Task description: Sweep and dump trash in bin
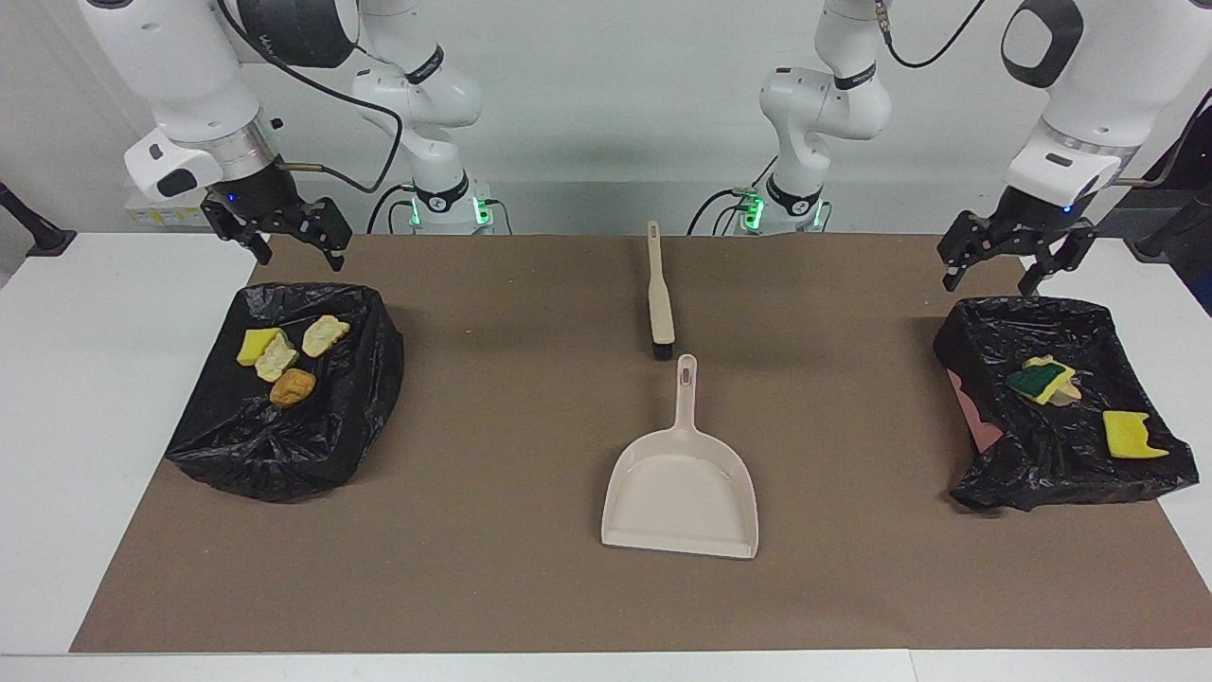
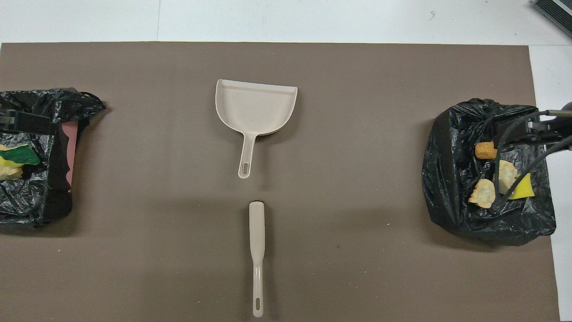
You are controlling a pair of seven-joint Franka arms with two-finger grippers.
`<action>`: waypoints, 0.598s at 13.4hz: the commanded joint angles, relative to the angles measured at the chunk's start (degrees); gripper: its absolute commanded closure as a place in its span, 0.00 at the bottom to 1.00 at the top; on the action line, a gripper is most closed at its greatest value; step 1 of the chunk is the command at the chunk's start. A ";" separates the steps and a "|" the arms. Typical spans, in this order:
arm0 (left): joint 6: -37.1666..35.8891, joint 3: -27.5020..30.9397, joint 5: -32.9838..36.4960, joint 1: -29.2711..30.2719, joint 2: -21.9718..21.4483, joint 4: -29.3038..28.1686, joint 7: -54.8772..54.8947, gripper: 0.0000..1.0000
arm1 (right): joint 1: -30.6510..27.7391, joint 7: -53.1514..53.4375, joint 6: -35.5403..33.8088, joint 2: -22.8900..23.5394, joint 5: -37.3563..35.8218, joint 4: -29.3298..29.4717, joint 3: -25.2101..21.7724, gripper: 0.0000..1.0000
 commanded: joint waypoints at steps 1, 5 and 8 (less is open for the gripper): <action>-2.31 -0.35 0.82 1.14 -1.08 0.69 0.38 0.00 | -0.37 0.89 -0.48 -1.45 0.91 -1.42 0.25 0.00; -3.98 -0.18 0.82 2.99 -1.34 0.87 3.45 0.00 | -0.37 0.89 -0.48 -1.45 0.91 -1.51 0.25 0.00; -5.46 -0.79 0.74 3.86 -2.21 0.78 3.37 0.00 | -0.37 0.89 -0.48 -1.45 0.91 -1.51 0.25 0.00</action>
